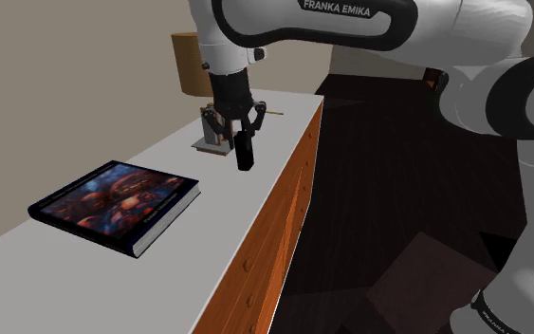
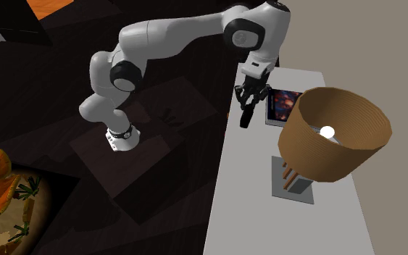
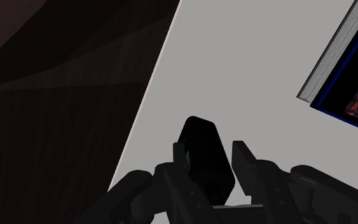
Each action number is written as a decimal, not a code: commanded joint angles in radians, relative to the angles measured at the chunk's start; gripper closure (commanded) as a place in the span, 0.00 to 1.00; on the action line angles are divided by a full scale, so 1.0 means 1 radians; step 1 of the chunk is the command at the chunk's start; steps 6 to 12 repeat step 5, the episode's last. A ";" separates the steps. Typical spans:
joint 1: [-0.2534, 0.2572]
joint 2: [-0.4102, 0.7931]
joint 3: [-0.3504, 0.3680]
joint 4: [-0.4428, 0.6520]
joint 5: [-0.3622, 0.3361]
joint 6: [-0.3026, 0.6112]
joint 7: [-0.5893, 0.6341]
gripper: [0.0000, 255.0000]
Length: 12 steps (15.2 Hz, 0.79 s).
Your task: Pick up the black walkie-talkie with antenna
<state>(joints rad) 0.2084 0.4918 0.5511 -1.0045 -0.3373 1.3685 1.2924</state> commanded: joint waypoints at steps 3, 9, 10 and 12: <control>0.042 0.045 -0.007 0.131 -0.024 -0.085 -0.009 1.00; 0.044 0.047 -0.008 0.137 -0.025 -0.089 -0.010 1.00; 0.044 0.047 -0.008 0.137 -0.025 -0.089 -0.010 1.00; 0.044 0.047 -0.008 0.137 -0.025 -0.089 -0.010 1.00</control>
